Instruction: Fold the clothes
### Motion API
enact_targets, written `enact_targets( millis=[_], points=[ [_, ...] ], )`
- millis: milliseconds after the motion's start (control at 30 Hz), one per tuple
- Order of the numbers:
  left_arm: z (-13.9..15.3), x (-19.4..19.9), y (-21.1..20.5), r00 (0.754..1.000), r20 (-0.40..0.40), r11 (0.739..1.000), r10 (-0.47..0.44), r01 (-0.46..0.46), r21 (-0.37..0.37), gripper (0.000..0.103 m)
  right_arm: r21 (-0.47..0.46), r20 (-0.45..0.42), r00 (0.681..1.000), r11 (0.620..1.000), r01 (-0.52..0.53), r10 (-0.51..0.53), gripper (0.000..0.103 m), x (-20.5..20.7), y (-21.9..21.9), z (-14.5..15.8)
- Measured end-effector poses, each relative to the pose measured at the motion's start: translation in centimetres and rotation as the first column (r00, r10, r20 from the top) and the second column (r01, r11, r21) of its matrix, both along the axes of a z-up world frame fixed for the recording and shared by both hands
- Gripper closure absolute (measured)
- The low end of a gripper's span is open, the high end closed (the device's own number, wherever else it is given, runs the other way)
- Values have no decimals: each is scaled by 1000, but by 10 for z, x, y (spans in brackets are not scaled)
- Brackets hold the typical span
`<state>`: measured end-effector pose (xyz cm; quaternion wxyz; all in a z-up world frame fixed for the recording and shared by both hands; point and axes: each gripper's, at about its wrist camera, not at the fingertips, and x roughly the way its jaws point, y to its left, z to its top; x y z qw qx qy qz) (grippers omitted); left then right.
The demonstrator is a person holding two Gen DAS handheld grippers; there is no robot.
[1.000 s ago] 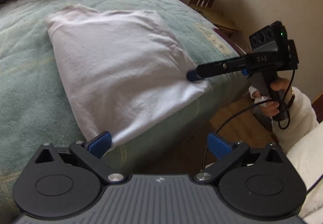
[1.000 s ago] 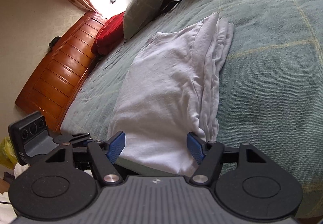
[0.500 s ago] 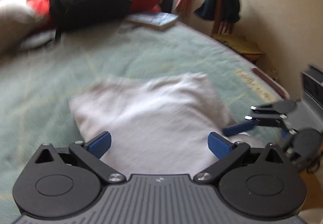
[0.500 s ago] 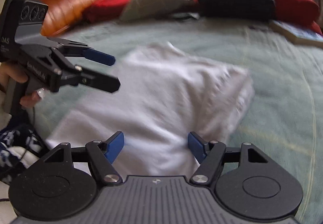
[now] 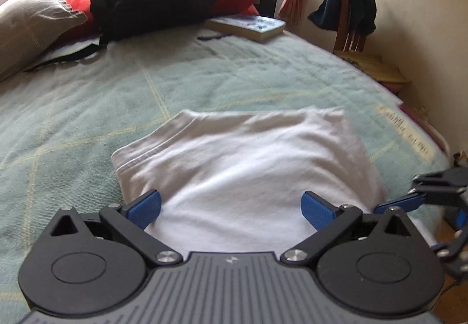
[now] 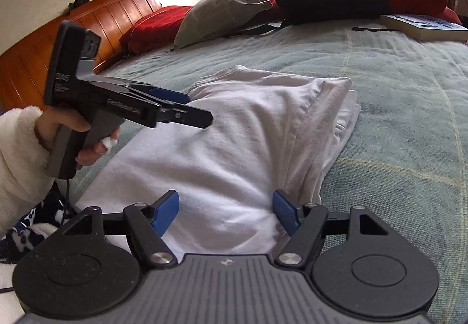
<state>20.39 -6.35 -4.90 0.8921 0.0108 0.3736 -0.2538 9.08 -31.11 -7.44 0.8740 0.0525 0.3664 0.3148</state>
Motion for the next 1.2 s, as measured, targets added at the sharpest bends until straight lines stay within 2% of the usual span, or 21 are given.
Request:
enact_targets(
  millis=[100,200,333,533,600,667,800,933,967,1100,1200],
  points=[
    [12,-24,4,1000,-21,998,-6,5,-60,1,0,33,999,1000,-6,6,27,1,0,11],
    [8,-38,4,994,-109,997,14,-22,-71,1,-6,78,997,1000,-15,15,27,4,1,26],
    [-3,-53,-1,990,-134,999,39,-43,-28,1,-74,158,987,997,-17,29,27,32,11,40],
    [1,-81,1,993,-116,999,26,-28,-16,1,-148,72,997,989,13,-2,27,83,13,10],
    [6,-89,3,994,-93,998,64,-63,17,1,-132,73,997,991,28,-19,27,79,10,13],
    [9,-96,5,992,-62,993,112,-109,55,1,-160,106,994,986,39,-22,26,68,15,23],
    [12,-104,11,984,-43,983,171,-167,77,1,-172,139,990,985,-13,37,23,58,34,33],
    [11,-112,17,978,-29,972,207,-202,118,1,-242,100,992,969,-48,74,22,55,54,17],
    [11,-114,18,977,-26,970,213,-209,127,1,-262,109,991,964,-41,72,19,52,56,13],
    [14,-119,26,972,-18,966,235,-232,111,1,-286,132,990,958,-2,41,18,35,58,22],
    [19,-122,31,970,-2,966,244,-243,86,1,-260,168,983,965,-29,74,16,25,70,33]
  ],
)
